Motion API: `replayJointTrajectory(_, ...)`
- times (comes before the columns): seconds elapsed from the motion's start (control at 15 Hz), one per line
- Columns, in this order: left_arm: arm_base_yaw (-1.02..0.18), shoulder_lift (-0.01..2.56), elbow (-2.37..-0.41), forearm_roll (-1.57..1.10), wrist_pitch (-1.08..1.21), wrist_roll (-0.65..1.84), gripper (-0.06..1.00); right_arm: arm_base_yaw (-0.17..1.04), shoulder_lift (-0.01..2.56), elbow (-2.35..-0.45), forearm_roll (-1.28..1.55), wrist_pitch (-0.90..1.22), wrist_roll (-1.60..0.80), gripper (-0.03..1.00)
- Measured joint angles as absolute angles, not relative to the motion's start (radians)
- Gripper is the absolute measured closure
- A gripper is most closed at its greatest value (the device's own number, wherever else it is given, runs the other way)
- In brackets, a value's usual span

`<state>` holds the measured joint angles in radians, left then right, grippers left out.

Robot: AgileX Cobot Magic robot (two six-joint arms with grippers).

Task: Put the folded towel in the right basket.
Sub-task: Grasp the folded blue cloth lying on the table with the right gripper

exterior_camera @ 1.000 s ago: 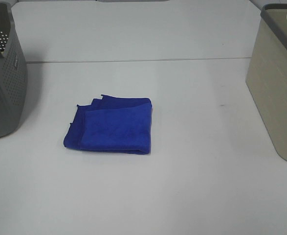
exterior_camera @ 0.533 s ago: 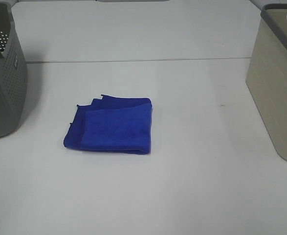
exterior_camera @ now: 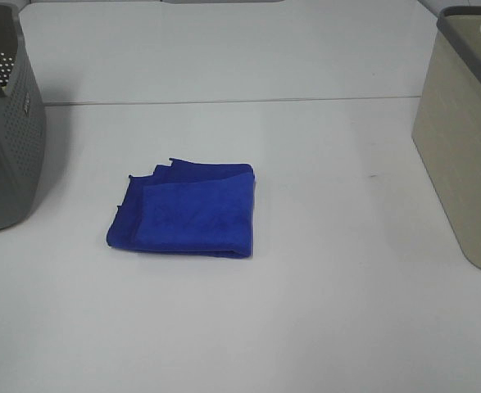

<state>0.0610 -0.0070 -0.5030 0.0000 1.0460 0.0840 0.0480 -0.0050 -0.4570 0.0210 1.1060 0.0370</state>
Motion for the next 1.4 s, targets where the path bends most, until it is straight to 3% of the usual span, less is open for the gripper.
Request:
replayJointTrajectory(0.53, 0.061, -0.007, -0.503, 0.000, 1.046, 0.084, -0.05, 0.048, 0.019, -0.535, 0.030, 1.030, 0.071, 0.00)
replayJointTrajectory(0.93, 0.061, -0.007, -0.503, 0.000, 1.046, 0.084, -0.05, 0.048, 0.362, -0.792, 0.092, 0.930, 0.000, 0.00)
replayJointTrajectory(1.27, 0.061, -0.007, -0.503, 0.000, 1.046, 0.084, -0.05, 0.048, 0.699, -0.892, 0.469, 0.834, -0.161, 0.00)
replayJointTrajectory(1.4, 0.061, -0.007, -0.503, 0.000, 1.046, 0.084, -0.05, 0.048, 0.862, -0.892, 0.733, 0.819, -0.337, 0.00)
